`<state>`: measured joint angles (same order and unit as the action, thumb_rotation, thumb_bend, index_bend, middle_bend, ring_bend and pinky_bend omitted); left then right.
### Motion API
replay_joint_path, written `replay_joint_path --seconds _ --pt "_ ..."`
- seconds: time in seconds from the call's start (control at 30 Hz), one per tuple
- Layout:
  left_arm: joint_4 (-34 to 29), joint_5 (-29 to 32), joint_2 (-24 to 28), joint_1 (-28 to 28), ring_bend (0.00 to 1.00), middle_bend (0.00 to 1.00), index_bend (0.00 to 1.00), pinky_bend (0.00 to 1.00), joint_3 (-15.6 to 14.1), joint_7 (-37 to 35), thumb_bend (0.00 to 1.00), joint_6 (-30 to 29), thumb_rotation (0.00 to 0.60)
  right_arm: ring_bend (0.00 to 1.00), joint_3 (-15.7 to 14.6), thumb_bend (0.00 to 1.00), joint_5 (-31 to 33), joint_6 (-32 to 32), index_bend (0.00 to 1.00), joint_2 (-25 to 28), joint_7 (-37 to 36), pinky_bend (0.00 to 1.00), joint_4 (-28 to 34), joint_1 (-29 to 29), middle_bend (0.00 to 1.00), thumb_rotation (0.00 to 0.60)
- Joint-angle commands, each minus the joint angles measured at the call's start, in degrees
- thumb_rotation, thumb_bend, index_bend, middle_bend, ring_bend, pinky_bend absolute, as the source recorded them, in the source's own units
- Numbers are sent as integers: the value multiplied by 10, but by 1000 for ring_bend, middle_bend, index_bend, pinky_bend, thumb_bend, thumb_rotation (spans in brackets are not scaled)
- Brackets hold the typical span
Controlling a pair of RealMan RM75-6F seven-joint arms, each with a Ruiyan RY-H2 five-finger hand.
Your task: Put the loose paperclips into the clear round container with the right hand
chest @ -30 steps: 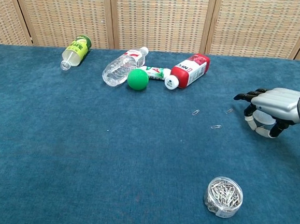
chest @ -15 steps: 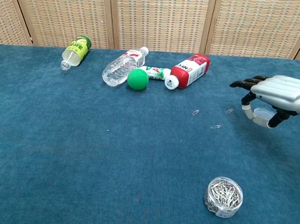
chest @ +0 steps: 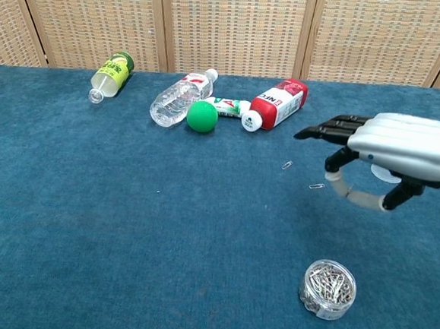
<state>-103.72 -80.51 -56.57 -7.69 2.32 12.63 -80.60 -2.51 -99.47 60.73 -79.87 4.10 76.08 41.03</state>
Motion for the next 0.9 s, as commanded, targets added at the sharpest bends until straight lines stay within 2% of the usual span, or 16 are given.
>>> replay_joint_path --seconds 0.03,0.3,0.6,0.9 --pt "0 0 0 0 0 0 0 0 0 1 0 1 600 0 -26 450 -44 15 633 22 -9 0 44 8 0 600" --pt "0 1 -1 -1 0 0 0 0 -1 3 0 3 600 0 -45 449 -78 1 636 18 11 0 94 18 0 600" --pt "0 1 0 -2 0 0 0 0 -1 -1 0 5 600 0 -38 449 -60 -37 637 -15 38 0 93 25 0 600" --pt "2 4 2 -4 0 0 0 0 0 -7 0 9 600 0 -47 449 -56 -46 637 -10 51 0 97 22 0 600"
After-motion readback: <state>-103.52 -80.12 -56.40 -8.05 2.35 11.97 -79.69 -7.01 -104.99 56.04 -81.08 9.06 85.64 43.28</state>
